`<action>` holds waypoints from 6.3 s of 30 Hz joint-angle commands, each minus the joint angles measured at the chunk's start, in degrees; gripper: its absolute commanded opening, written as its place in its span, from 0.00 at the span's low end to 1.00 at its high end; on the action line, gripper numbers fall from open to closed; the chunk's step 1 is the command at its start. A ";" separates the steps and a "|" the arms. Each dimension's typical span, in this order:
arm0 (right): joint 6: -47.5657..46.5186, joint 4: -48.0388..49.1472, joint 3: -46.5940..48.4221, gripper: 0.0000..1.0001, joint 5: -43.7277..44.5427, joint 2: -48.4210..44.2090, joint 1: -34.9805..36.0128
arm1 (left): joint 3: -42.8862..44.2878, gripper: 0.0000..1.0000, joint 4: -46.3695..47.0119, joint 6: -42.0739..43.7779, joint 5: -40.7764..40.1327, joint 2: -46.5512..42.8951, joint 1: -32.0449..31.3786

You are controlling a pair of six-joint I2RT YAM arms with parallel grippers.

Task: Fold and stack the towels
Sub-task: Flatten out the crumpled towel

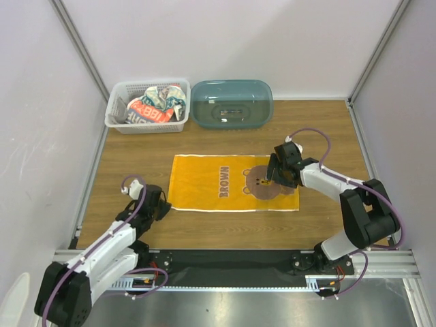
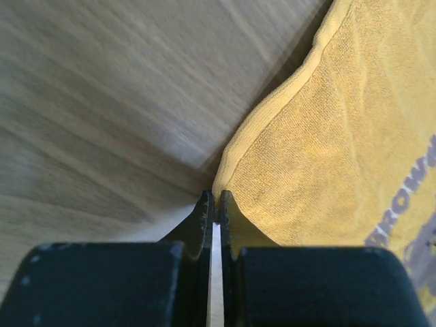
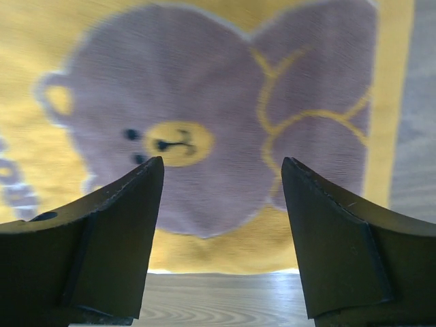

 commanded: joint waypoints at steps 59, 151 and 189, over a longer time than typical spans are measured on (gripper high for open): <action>11.59 11.23 -13.91 0.44 -19.13 0.91 41.00 | 59.17 0.00 18.27 51.48 25.36 68.25 -1.70; -25.41 47.65 17.23 0.65 -46.02 28.07 -17.18 | 52.86 0.00 12.29 93.23 28.96 56.22 -6.10; -95.54 49.27 2.09 0.80 -41.63 19.89 -10.85 | 55.85 0.00 12.20 91.38 34.15 57.88 -1.18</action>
